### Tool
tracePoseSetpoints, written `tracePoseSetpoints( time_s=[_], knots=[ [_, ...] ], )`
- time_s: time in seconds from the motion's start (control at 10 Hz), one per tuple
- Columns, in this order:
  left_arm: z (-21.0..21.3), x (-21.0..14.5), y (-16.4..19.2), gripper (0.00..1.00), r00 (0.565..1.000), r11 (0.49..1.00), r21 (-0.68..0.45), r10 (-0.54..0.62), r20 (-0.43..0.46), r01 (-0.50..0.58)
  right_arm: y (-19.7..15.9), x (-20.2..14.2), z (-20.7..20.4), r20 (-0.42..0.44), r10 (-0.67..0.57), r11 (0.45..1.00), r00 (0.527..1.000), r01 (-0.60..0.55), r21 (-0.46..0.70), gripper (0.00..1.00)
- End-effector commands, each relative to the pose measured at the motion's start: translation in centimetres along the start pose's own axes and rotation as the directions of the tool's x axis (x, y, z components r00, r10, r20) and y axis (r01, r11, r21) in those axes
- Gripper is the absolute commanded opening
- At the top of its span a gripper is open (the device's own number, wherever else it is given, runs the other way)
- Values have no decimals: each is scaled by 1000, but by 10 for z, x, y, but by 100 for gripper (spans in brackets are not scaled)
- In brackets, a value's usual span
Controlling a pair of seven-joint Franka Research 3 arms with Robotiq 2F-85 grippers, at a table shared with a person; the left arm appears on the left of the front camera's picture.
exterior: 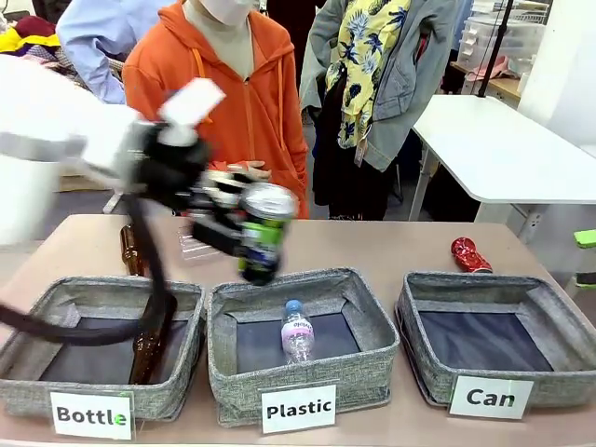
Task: Sort the can waste into the basket.
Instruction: Pick up the can waste from the table and place it in the right Fabric basket.
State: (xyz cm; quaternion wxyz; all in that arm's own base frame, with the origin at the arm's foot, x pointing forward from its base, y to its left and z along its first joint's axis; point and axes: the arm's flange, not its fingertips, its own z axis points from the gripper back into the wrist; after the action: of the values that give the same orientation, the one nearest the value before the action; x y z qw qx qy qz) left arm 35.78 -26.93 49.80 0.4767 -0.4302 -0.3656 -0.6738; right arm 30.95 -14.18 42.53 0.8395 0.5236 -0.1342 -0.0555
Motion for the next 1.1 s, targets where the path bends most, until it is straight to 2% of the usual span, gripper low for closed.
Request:
tracePoseSetpoints(
  time_s=[0.0,0.1,0.3,0.4,0.5,0.6,0.7,0.8,1.0],
  knots=[
    [-75,20,66,39,997,991,-119,-72,-42,66,10,-26,84,3,32,998,999,-32,-54,100],
    [-121,36,84,39,989,981,-165,-121,-82,107,8,-46,118,-2,60,996,998,-60,-72,100],
    [-211,55,118,39,968,979,-179,-139,-207,103,-2,-82,170,19,143,980,990,-139,-140,100],
    [-254,64,138,39,965,975,-205,-129,-228,82,-6,-97,191,61,205,964,977,-190,-188,100],
    [-289,67,154,39,951,974,-195,-166,-259,117,-11,-106,204,105,279,940,955,-249,-234,100],
    [-318,71,165,39,942,974,-176,-188,-280,142,-12,-112,219,159,318,935,935,-282,-216,100],
    [-338,73,170,39,931,974,-149,-210,-299,172,-2,-109,202,79,182,968,980,-164,-192,100],
    [-348,72,175,39,912,975,-134,-215,-349,179,-2,-109,202,79,182,968,980,-164,-192,100],
    [-351,65,181,39,906,979,-138,-191,-379,148,-2,-109,202,79,182,968,980,-164,-192,100]
  ],
)
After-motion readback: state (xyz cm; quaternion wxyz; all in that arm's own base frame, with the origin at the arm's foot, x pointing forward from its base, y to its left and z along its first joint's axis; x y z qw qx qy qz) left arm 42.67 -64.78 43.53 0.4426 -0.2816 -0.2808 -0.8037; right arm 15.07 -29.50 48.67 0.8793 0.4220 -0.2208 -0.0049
